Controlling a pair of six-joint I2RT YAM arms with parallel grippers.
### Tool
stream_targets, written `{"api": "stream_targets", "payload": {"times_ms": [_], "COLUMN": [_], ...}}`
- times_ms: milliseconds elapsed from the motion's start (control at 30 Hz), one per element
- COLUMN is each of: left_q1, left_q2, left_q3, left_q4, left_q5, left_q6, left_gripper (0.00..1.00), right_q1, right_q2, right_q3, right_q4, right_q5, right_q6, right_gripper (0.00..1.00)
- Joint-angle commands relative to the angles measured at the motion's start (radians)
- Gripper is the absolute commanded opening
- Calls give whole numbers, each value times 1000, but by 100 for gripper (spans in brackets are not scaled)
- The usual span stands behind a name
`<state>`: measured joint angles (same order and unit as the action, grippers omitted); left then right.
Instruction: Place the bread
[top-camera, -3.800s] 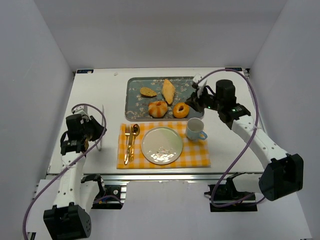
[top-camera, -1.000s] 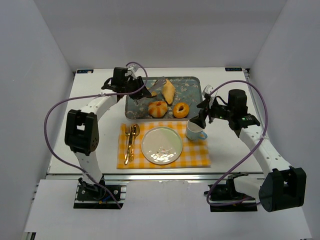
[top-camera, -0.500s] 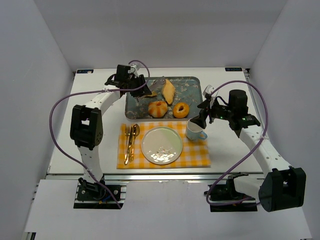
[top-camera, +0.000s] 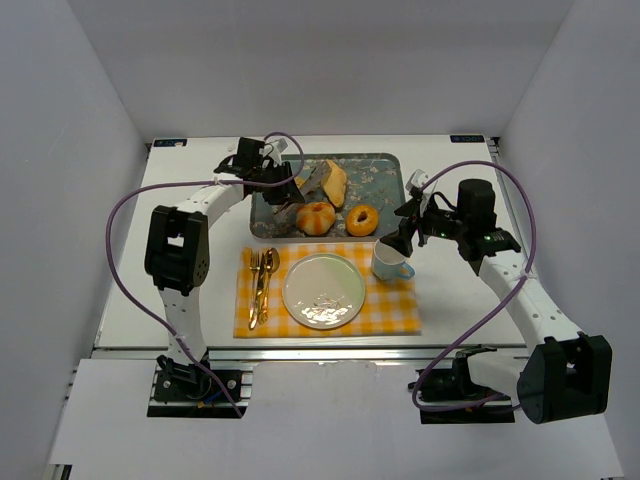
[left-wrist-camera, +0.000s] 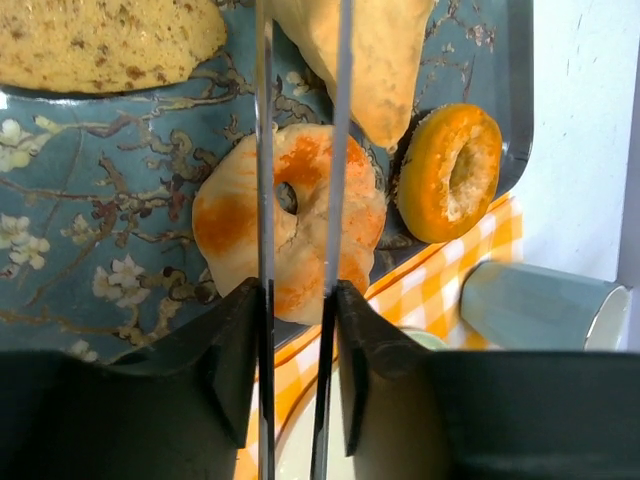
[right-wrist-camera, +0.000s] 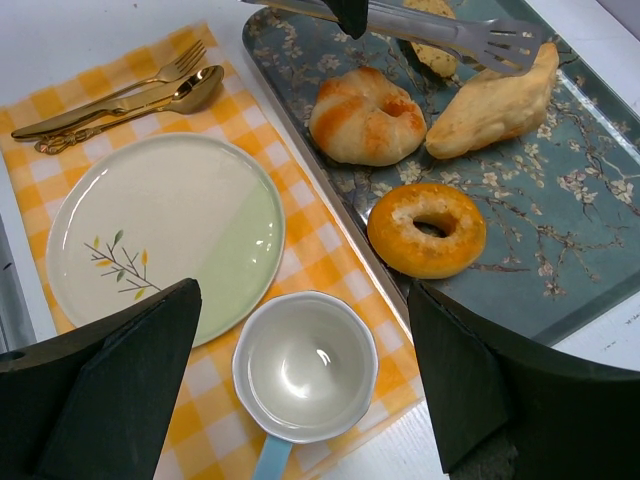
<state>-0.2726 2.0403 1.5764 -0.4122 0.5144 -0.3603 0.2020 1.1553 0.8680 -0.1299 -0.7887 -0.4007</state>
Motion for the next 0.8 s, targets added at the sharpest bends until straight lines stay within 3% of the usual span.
{"api": "stream_targets", "payload": {"times_ms": [0,300,600,767], "left_q1": [-5,-5,-5,-5], "left_q2": [-29,-61,-233,-403], "left_q3": [-4,-28,-151,-311], "left_q4": [15,65,177,211], "left_q5": [30,107,153,154], "left_q6": [12,-34,-109,-128], "left_gripper": [42,0,0,0], "right_q1": [-7,-7,-7,-7], "right_q2": [-17,-29,-37,-40], "right_q3": [-12,-17,-17,-20], "right_q4": [35,32,24,21], "right_q5": [-17,-17,-18,-24], "right_q6": [2,3,0,-1], "right_gripper": [89,89,89,89]}}
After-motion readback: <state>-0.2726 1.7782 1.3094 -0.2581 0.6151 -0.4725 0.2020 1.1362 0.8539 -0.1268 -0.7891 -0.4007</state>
